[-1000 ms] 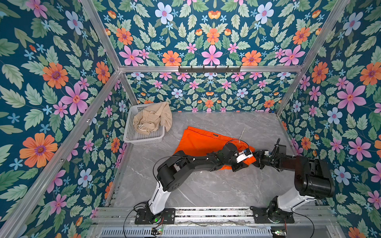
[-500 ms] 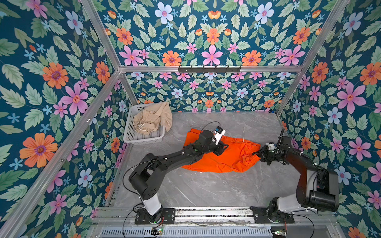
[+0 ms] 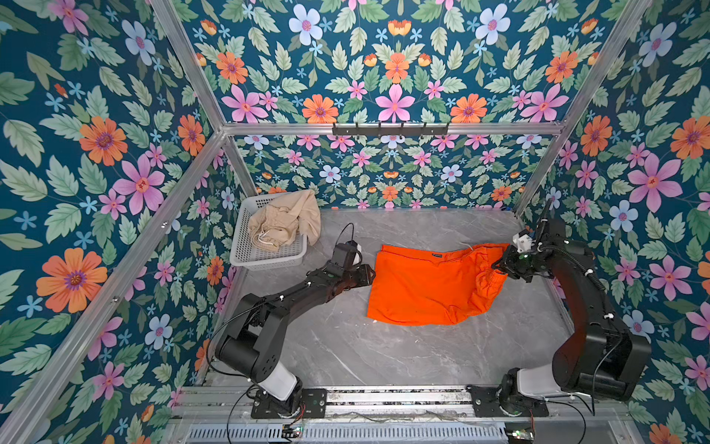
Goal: Fold and stack the shorts
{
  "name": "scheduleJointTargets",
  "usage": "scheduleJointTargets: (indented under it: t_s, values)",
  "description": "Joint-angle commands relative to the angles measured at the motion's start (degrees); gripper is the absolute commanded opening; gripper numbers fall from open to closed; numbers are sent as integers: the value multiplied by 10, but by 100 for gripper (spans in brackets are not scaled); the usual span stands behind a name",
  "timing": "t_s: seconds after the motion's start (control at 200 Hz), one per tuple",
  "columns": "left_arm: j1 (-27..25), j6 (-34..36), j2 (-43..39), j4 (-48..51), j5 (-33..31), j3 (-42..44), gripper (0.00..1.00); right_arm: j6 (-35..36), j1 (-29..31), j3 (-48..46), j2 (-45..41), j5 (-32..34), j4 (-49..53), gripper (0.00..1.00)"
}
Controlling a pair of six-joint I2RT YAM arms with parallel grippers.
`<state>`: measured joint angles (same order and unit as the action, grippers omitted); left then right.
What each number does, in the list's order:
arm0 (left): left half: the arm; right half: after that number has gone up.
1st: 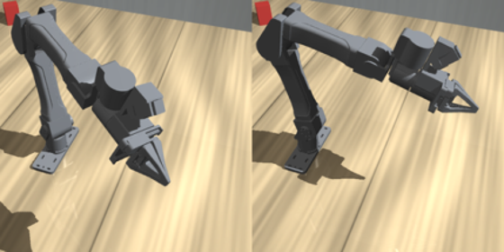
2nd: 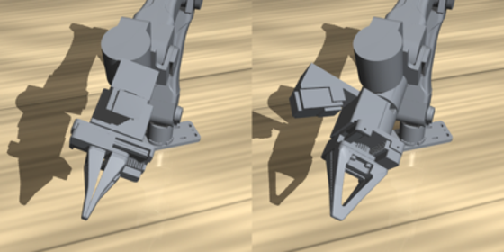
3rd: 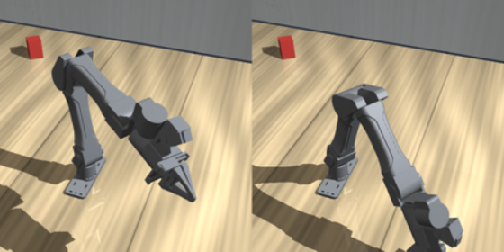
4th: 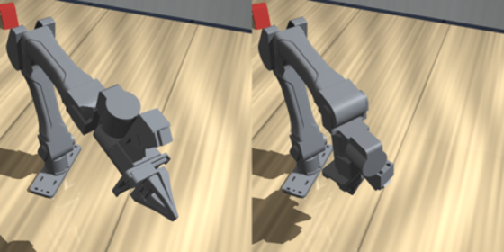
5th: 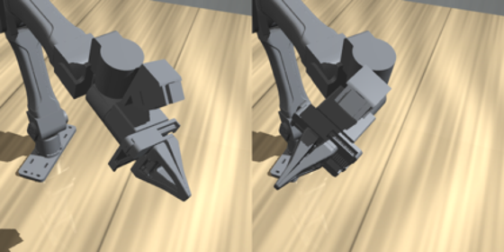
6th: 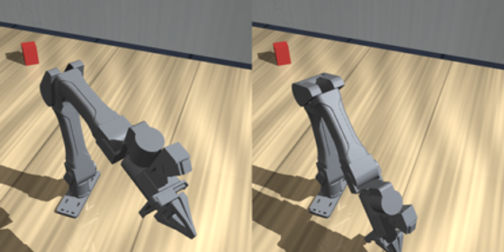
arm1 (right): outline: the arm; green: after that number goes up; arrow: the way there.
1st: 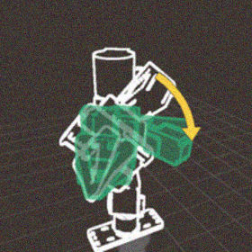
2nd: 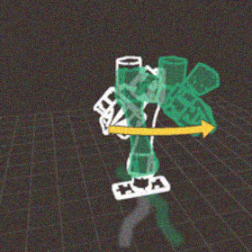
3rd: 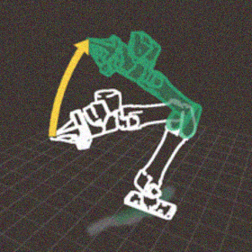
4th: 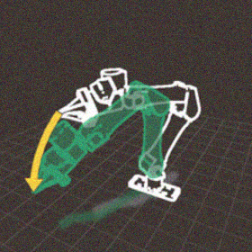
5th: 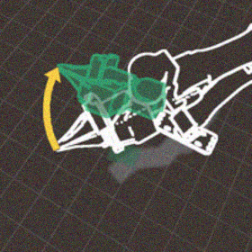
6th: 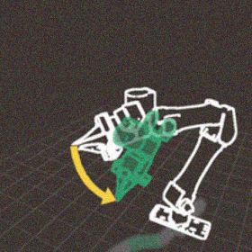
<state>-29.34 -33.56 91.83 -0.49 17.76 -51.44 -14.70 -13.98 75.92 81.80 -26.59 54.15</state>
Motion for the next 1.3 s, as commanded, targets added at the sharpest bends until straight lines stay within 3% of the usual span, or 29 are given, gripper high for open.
scheduleJointTargets:
  t_s: [0.0, 0.4, 0.815, 1.03, 1.295]
  values:
    - [1, -45, 22, -32, 31, 10, 41, 41, 5, 38, 2, 39, 51, 11]
    - [-9, -133, 120, -179, 112, 9, 40, 55, 97, 139, 45, 134, 75, 10]
    - [-19, -157, 191, -235, 109, 11, 26, 17, 240, 200, 83, 247, 79, 9]
    - [-22, -160, 206, -244, 105, 6, 15, 2, 311, 232, 114, 303, 90, 8]
    - [-24, -157, 218, -243, 104, -3, 11, -37, 386, 264, 163, 335, 90, 8]
